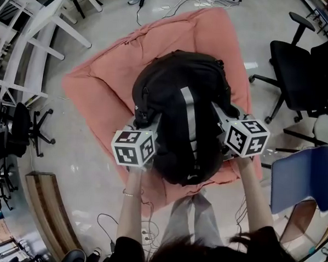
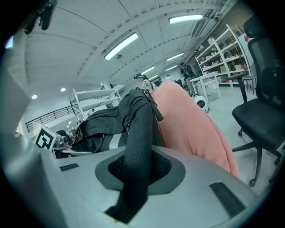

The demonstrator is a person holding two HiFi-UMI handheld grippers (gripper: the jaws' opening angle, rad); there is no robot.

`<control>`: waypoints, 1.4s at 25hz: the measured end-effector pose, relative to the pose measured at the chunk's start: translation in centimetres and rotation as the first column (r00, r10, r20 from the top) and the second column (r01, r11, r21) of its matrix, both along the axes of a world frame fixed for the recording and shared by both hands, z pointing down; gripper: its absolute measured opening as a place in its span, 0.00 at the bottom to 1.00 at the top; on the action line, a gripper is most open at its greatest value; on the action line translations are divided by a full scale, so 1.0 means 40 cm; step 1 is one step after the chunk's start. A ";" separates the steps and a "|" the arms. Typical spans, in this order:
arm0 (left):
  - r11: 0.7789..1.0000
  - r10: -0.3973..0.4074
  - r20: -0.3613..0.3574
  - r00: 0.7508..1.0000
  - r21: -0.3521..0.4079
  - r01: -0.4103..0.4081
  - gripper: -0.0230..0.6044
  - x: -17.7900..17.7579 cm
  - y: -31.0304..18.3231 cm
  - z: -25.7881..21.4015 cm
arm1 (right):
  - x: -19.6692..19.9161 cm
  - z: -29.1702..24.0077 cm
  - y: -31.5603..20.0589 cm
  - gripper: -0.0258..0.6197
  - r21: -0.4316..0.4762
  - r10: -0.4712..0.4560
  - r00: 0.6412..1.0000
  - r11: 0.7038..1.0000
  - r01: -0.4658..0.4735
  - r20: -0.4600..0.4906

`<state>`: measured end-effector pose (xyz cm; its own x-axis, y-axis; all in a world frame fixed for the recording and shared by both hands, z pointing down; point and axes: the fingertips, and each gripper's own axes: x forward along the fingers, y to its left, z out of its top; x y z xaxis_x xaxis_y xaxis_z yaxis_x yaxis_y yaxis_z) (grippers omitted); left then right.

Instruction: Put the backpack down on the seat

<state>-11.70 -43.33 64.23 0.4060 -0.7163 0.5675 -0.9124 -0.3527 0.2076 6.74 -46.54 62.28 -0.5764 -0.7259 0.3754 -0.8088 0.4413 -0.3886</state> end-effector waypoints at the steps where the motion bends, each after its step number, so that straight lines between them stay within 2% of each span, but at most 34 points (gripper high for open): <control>1: 1.000 0.001 0.001 1.000 0.000 -0.001 0.22 -0.002 -0.011 0.004 | -0.002 0.004 -0.011 0.14 -0.001 0.005 1.000 1.000 -0.005 -0.001; 10: 1.000 -0.003 0.006 1.000 -0.007 0.003 0.23 -0.019 -0.074 0.042 | -0.017 0.040 -0.076 0.15 -0.017 0.023 0.999 1.000 -0.023 -0.025; 23: 0.998 -0.059 0.080 0.995 -0.009 0.060 0.36 -0.050 -0.101 0.069 | -0.025 0.051 -0.099 0.20 -0.041 0.032 0.999 0.999 -0.032 -0.012; 31: 0.993 -0.114 0.102 0.988 -0.001 0.115 0.52 -0.071 -0.092 0.062 | -0.046 0.040 -0.087 0.32 -0.027 0.027 0.998 0.999 -0.028 -0.059; 35: 0.989 -0.147 0.102 0.984 0.011 0.147 0.56 -0.089 -0.082 0.054 | -0.028 0.034 -0.083 0.39 -0.020 0.089 0.994 0.996 -0.090 -0.060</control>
<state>-15.28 -46.62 66.39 0.2359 -0.7659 0.5981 -0.9708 -0.2135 0.1095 5.63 -49.85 63.66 -0.4855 -0.7646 0.4238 -0.8667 0.3575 -0.3479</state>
